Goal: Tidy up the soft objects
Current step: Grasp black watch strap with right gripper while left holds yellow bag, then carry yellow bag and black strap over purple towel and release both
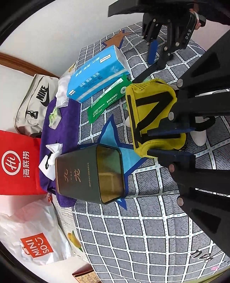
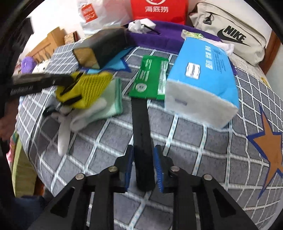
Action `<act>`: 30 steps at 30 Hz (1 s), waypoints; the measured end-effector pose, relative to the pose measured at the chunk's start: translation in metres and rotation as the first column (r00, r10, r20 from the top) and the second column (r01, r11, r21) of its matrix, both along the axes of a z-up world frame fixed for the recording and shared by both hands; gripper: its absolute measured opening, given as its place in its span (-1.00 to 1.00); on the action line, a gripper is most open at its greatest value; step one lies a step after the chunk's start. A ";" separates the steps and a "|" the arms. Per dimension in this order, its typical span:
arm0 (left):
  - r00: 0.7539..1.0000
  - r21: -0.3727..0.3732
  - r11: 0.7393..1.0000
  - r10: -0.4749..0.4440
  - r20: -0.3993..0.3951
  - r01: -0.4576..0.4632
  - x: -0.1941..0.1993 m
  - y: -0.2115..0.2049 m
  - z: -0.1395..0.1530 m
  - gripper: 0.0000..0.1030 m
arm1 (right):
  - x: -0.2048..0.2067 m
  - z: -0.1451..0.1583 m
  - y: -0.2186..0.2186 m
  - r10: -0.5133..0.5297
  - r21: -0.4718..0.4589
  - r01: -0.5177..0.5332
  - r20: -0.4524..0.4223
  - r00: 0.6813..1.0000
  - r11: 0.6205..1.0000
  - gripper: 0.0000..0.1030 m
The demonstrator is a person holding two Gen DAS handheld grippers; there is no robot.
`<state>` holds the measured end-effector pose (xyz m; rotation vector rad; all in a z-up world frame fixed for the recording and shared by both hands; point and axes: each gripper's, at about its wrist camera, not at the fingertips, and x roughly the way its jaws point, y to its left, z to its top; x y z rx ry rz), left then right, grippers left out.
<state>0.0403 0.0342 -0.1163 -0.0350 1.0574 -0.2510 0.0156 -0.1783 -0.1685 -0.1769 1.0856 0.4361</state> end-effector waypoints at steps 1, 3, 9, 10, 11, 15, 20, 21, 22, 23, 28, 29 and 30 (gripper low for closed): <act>1.000 0.001 1.000 -0.001 -0.001 0.001 0.000 0.000 0.000 -0.71 | 0.004 0.000 0.002 -0.006 0.005 0.006 0.003 1.000 1.000 -0.34; 1.000 0.002 1.000 0.004 -0.005 -0.004 0.000 0.000 0.001 -0.71 | 0.010 0.000 0.008 -0.002 0.002 0.002 0.018 1.000 1.000 -0.19; 1.000 0.001 1.000 0.005 -0.010 -0.005 -0.001 -0.001 0.000 -0.71 | 0.015 -0.001 0.016 0.013 -0.024 -0.012 0.059 0.998 1.000 -0.60; 1.000 0.005 1.000 0.000 -0.010 0.000 -0.001 -0.002 0.000 -0.71 | 0.015 0.000 0.014 0.011 -0.010 -0.011 0.041 0.999 1.000 -0.60; 1.000 0.011 1.000 -0.001 -0.010 0.002 -0.001 -0.003 0.000 -0.71 | 0.014 -0.001 0.013 0.013 -0.008 -0.012 0.038 0.999 1.000 -0.59; 1.000 0.009 1.000 0.007 -0.020 -0.007 0.001 -0.005 -0.005 -0.71 | 0.013 -0.003 0.015 -0.002 -0.011 0.003 0.045 0.999 1.000 -0.55; 1.000 0.014 1.000 0.006 -0.016 -0.005 0.001 -0.006 -0.005 -0.75 | 0.013 -0.003 0.015 0.010 -0.002 -0.010 0.070 0.997 1.000 -0.59; 1.000 0.012 1.000 0.007 -0.016 -0.006 0.001 -0.005 -0.004 -0.76 | 0.013 -0.002 0.014 0.010 0.005 -0.010 0.066 0.998 1.000 -0.60; 1.000 0.009 1.000 0.010 -0.014 -0.010 0.001 -0.003 -0.003 -0.78 | 0.014 -0.001 0.012 0.006 0.015 -0.007 0.052 0.999 1.000 -0.60; 1.000 0.006 1.000 0.012 -0.010 -0.012 -0.001 -0.001 0.000 -0.79 | 0.013 0.001 0.011 0.010 0.022 -0.011 0.044 0.999 1.000 -0.61; 1.000 -0.018 1.000 0.018 0.021 -0.018 -0.006 0.007 0.017 -0.79 | -0.004 0.017 0.008 0.028 0.036 -0.030 0.054 0.998 0.999 -0.61; 0.999 -0.015 1.000 0.017 0.029 -0.017 -0.007 0.007 0.020 -0.79 | -0.007 0.021 0.008 0.029 0.037 -0.031 0.060 0.998 0.999 -0.61; 0.999 -0.011 1.000 0.016 0.036 -0.016 -0.008 0.007 0.024 -0.80 | -0.010 0.025 0.007 0.033 0.037 -0.035 0.064 0.997 0.999 -0.61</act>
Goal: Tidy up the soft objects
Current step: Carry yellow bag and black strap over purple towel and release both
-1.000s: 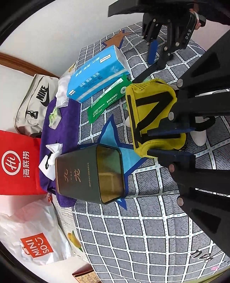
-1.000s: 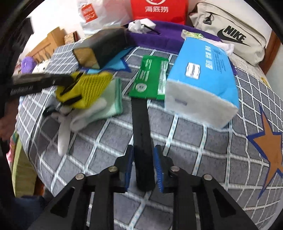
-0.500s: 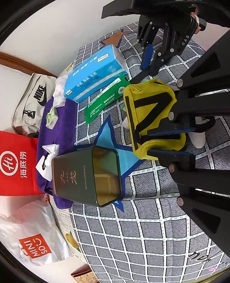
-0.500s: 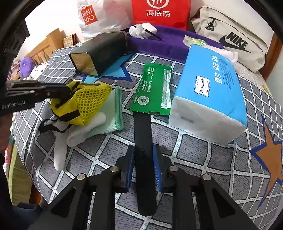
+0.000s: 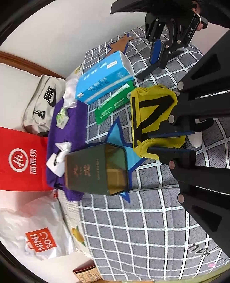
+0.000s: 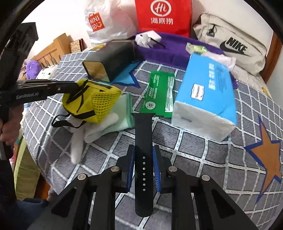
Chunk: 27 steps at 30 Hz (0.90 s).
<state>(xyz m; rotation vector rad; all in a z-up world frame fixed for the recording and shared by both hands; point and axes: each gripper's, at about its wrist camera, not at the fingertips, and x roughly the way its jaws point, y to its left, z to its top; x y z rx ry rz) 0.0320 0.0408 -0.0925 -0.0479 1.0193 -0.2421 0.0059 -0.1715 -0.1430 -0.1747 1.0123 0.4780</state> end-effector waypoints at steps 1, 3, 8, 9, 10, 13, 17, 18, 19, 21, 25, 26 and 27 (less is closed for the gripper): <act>1.000 0.003 1.000 -0.003 0.007 0.003 -0.001 -0.001 0.003 -0.80 | -0.002 0.003 -0.001 -0.001 0.001 0.001 0.008 1.000 1.000 -0.61; 1.000 0.003 1.000 0.000 0.020 0.000 -0.002 -0.001 0.010 -0.80 | -0.005 0.012 -0.005 -0.015 0.016 0.014 0.026 1.000 1.000 -0.61; 0.999 0.001 1.000 0.003 0.048 -0.003 -0.004 -0.002 0.024 -0.80 | -0.002 0.029 -0.016 -0.047 0.034 0.044 0.066 0.997 0.998 -0.61; 0.999 0.001 1.000 0.004 0.053 -0.004 -0.003 -0.002 0.026 -0.80 | -0.001 0.033 -0.018 -0.049 0.035 0.046 0.076 0.996 0.998 -0.61; 0.998 0.000 1.000 0.007 0.058 -0.007 -0.003 -0.001 0.029 -0.80 | 0.000 0.037 -0.019 -0.049 0.035 0.046 0.086 0.995 0.998 -0.61; 0.998 0.000 1.000 0.012 0.070 -0.012 -0.002 -0.001 0.036 -0.80 | 0.005 0.046 -0.022 -0.055 0.040 0.051 0.107 0.993 0.998 -0.61; 0.996 0.004 1.000 0.009 0.088 -0.009 0.004 -0.003 0.045 -0.80 | 0.018 0.060 -0.025 -0.066 0.055 0.059 0.131 0.989 0.997 -0.61; 0.996 0.008 1.000 0.011 0.092 -0.011 0.007 -0.004 0.048 -0.80 | 0.020 0.062 -0.026 -0.068 0.056 0.061 0.139 0.988 0.997 -0.61; 0.995 0.010 1.000 0.011 0.094 -0.012 0.009 -0.004 0.049 -0.80 | 0.022 0.064 -0.026 -0.069 0.055 0.062 0.143 0.987 0.997 -0.61; 0.995 0.011 1.000 0.012 0.100 -0.013 0.014 -0.004 0.052 -0.80 | 0.031 0.070 -0.028 -0.079 0.056 0.071 0.155 0.985 0.996 -0.61; 0.994 0.010 1.000 0.019 0.112 -0.020 0.026 -0.004 0.059 -0.80 | 0.049 0.077 -0.033 -0.100 0.063 0.091 0.160 0.982 0.994 -0.61; 0.993 0.011 1.000 0.021 0.113 -0.023 0.029 -0.003 0.060 -0.80 | 0.054 0.079 -0.035 -0.106 0.065 0.097 0.161 0.981 0.993 -0.61; 0.993 0.013 1.000 0.024 0.114 -0.026 0.033 -0.003 0.061 -0.80 | 0.057 0.080 -0.035 -0.110 0.067 0.100 0.161 0.981 0.993 -0.61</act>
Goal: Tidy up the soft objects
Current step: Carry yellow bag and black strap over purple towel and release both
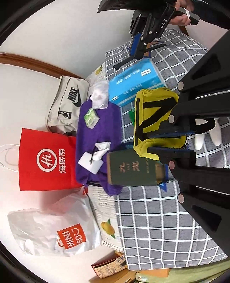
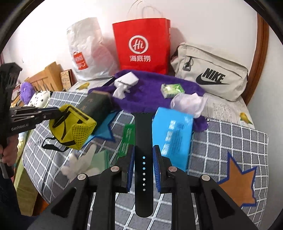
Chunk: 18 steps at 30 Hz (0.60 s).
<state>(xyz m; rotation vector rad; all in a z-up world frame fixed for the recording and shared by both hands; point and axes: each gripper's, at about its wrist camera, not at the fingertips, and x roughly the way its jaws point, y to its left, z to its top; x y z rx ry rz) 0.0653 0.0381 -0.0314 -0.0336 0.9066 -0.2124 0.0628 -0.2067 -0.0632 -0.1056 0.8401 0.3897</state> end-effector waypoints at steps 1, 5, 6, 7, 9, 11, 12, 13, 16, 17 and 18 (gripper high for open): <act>1.000 0.001 1.000 0.005 0.000 -0.005 0.003 0.001 0.001 -0.80 | 0.004 0.001 -0.001 -0.004 0.001 0.004 0.001 1.000 1.000 -0.61; 1.000 0.009 1.000 0.015 0.009 -0.015 0.017 0.003 0.008 -0.80 | 0.023 0.008 -0.002 -0.022 0.009 0.022 0.010 1.000 1.000 -0.61; 1.000 0.009 1.000 0.016 0.012 -0.016 0.019 0.004 0.009 -0.80 | 0.028 0.010 -0.003 -0.025 0.012 0.025 0.012 1.000 1.000 -0.61; 1.000 0.007 1.000 0.020 0.017 -0.020 0.024 0.005 0.012 -0.80 | 0.031 0.011 -0.003 -0.027 0.016 0.027 0.014 1.000 1.000 -0.61; 0.999 0.005 1.000 0.030 0.021 -0.030 0.032 0.008 0.015 -0.80 | 0.041 0.015 -0.003 -0.034 0.026 0.033 0.019 0.999 0.999 -0.61; 0.999 0.007 0.999 0.036 0.027 -0.036 0.040 0.009 0.018 -0.80 | 0.053 0.019 -0.002 -0.036 0.029 0.036 0.027 0.999 0.999 -0.61; 0.999 0.009 0.999 0.040 0.031 -0.040 0.046 0.010 0.020 -0.80 | 0.059 0.020 -0.002 -0.040 0.028 0.039 0.031 0.999 0.999 -0.61; 0.999 0.009 0.999 0.042 0.034 -0.042 0.050 0.010 0.021 -0.80 | 0.063 0.021 -0.002 -0.043 0.030 0.042 0.031 0.999 0.999 -0.61; 0.998 0.012 0.999 0.052 0.038 -0.052 0.065 0.010 0.023 -0.80 | 0.080 0.022 -0.003 -0.054 0.042 0.053 0.032 0.998 0.998 -0.61; 0.998 0.016 0.998 0.056 0.038 -0.057 0.070 0.011 0.023 -0.80 | 0.086 0.022 -0.003 -0.056 0.046 0.055 0.030 0.998 0.997 -0.61; 0.998 0.019 0.998 0.060 0.035 -0.061 0.076 0.010 0.022 -0.80 | 0.091 0.022 -0.003 -0.059 0.047 0.058 0.029 0.998 0.997 -0.61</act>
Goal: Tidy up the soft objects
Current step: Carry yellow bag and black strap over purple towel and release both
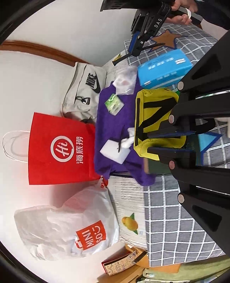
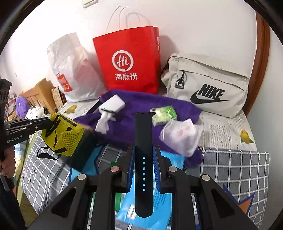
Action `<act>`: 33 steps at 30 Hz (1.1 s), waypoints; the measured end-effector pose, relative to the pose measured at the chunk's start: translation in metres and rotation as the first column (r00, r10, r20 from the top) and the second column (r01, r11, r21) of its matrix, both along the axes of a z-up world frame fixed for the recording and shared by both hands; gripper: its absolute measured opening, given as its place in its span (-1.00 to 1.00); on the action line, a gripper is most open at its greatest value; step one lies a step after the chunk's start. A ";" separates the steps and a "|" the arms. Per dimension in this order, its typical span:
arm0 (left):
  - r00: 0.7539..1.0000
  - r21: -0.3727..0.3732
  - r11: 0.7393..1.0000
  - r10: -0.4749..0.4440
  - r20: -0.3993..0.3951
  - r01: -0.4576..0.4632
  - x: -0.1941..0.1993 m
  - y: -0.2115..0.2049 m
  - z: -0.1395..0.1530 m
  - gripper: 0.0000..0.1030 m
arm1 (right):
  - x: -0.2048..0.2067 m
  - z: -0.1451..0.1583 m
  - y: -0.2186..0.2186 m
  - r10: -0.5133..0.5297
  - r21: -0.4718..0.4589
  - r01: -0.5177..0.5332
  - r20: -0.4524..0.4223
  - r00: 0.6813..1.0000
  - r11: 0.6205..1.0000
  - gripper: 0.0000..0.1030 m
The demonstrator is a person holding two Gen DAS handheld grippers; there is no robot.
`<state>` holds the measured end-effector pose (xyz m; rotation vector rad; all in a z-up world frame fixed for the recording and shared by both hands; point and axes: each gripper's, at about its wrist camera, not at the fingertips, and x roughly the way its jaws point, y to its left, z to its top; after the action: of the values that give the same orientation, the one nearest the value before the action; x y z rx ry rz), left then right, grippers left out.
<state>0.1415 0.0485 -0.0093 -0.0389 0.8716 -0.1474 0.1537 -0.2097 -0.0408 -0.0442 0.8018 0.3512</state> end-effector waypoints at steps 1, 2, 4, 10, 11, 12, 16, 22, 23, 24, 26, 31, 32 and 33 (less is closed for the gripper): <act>1.000 0.001 1.000 -0.003 -0.002 0.003 0.004 0.000 0.000 -0.80 | 0.005 0.000 0.000 -0.003 0.001 0.003 -0.001 1.000 1.000 -0.61; 1.000 0.003 1.000 -0.005 -0.004 0.005 0.009 -0.001 -0.002 -0.80 | 0.011 0.000 0.000 -0.003 0.004 0.003 -0.003 1.000 1.000 -0.61; 1.000 0.013 1.000 -0.006 -0.007 0.006 0.018 -0.003 -0.004 -0.80 | 0.021 -0.001 -0.001 -0.010 0.010 0.010 -0.004 1.000 1.000 -0.61; 1.000 0.024 1.000 -0.012 -0.012 0.013 0.044 -0.010 -0.006 -0.80 | 0.051 -0.001 -0.001 -0.017 0.023 0.017 -0.003 1.000 1.000 -0.61; 1.000 0.022 1.000 -0.020 -0.010 0.020 0.047 -0.011 -0.006 -0.80 | 0.057 -0.001 0.001 -0.015 0.020 0.015 -0.003 1.000 1.000 -0.61; 1.000 0.017 1.000 -0.026 -0.012 0.027 0.052 -0.013 -0.006 -0.80 | 0.064 -0.001 0.002 -0.013 0.017 0.013 -0.006 1.000 1.000 -0.61; 0.999 0.015 0.999 -0.032 -0.015 0.032 0.068 -0.017 -0.008 -0.80 | 0.083 -0.004 0.007 -0.007 0.014 0.007 -0.008 1.000 1.000 -0.61; 0.999 0.015 0.999 -0.034 -0.034 0.035 0.086 -0.019 -0.019 -0.80 | 0.110 -0.017 0.015 0.007 0.017 -0.007 -0.031 1.000 1.000 -0.61; 0.999 0.015 0.999 -0.034 -0.038 0.035 0.089 -0.018 -0.021 -0.80 | 0.114 -0.020 0.018 0.015 0.014 -0.014 -0.036 0.999 1.000 -0.61; 0.999 0.014 0.999 -0.034 -0.043 0.034 0.093 -0.018 -0.025 -0.80 | 0.117 -0.023 0.019 0.018 0.011 -0.018 -0.039 0.999 1.000 -0.61; 0.998 0.011 1.000 -0.027 -0.053 0.028 0.099 -0.016 -0.030 -0.80 | 0.126 -0.031 0.022 0.029 0.001 -0.029 -0.054 0.998 1.000 -0.61; 0.997 0.006 1.000 -0.016 -0.074 0.016 0.114 -0.012 -0.042 -0.80 | 0.140 -0.047 0.021 0.024 -0.013 -0.025 -0.092 0.995 1.000 -0.61; 0.997 0.002 1.000 -0.016 -0.078 0.016 0.118 -0.012 -0.044 -0.80 | 0.143 -0.051 0.021 0.027 -0.018 -0.029 -0.104 0.994 0.999 -0.61; 0.997 -0.001 1.000 -0.015 -0.080 0.015 0.120 -0.013 -0.046 -0.80 | 0.145 -0.054 0.022 0.029 -0.023 -0.032 -0.109 0.994 0.999 -0.61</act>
<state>0.2618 0.0360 -0.0552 -0.0383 0.9524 -0.1608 0.2989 -0.1879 -0.0948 -0.0608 0.9136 0.3751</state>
